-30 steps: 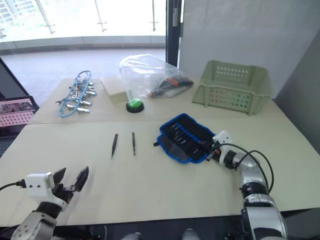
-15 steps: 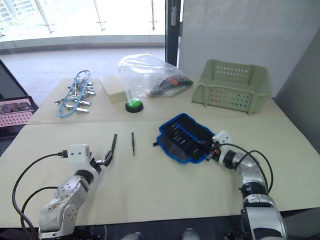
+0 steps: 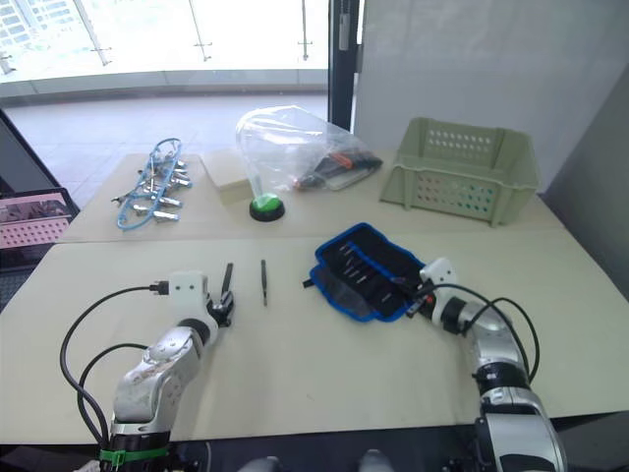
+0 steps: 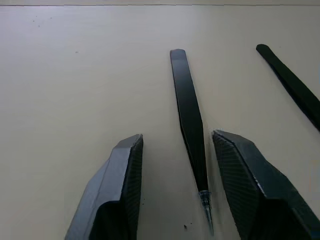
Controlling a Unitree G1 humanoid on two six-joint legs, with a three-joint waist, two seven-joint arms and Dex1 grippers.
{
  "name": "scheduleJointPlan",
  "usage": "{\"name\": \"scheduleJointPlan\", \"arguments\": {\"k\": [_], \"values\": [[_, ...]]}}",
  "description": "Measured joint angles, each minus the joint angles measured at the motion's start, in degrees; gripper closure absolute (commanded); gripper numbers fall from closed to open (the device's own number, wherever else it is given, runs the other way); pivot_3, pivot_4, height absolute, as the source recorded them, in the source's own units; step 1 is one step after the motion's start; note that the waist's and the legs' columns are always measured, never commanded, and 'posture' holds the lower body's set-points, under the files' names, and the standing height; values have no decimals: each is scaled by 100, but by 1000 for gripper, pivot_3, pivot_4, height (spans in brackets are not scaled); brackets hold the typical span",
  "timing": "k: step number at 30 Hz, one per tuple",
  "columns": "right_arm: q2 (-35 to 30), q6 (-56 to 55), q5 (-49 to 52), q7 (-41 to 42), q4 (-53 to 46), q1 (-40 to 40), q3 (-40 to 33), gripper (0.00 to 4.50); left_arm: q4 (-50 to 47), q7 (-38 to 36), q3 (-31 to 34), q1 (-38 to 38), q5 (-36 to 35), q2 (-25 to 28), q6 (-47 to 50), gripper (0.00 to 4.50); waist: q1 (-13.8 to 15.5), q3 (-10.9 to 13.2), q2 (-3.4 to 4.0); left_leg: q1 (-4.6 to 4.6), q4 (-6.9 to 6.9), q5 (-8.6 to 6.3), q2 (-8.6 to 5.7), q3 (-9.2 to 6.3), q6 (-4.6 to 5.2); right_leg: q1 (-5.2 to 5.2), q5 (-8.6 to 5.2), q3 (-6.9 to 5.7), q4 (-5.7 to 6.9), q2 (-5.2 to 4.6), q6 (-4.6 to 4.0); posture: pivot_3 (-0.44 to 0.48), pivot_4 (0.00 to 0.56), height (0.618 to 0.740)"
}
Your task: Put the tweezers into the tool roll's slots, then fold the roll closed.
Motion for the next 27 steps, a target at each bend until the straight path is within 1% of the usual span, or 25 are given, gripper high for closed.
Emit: {"name": "scheduleJointPlan", "arguments": {"k": [3,4,11,15,19,24,27], "values": [[-3,11,0,-3,-48,34,-3,4500,-3,-25,-75,3,150,74,24,4211,10,0,0,0,0,0,0,-1,0,0,0,0,-1,0,0,0,150,740],[-3,15,0,-7,-62,45,-3,4500,-16,-42,-80,4,182,108,17,4454,12,0,0,0,0,0,0,-1,0,0,0,0,-1,0,0,0,150,740],[0,45,0,-38,-125,51,4,4500,-19,-371,-48,43,284,443,-144,4454,-3,1,0,-3,-2,0,0,-2,0,-5,0,0,-1,0,0,0,150,740],[1,57,0,-61,-137,51,6,4500,-45,-731,29,-95,274,842,-346,4454,-7,1,-1,-5,-3,1,1,-3,-1,-8,0,-1,-1,0,0,0,150,740],[2,63,-1,-95,-149,51,13,4500,-144,-1295,-32,-511,112,1072,-475,4454,-12,2,-1,-5,-3,1,0,-3,-1,-7,0,-1,-2,0,0,0,150,740],[2,72,-1,-99,-184,57,22,4500,-187,-2069,-395,-1065,-115,1220,-680,4454,-31,2,-2,-7,-3,2,0,-2,-3,-8,0,0,-2,0,0,0,150,740],[2,82,5,-130,-228,76,11,4500,-14,-2520,-714,-1671,-247,1217,-490,4454,-24,4,-4,-10,-1,1,-1,-4,-2,-8,0,-4,-3,0,0,0,150,740]]}}
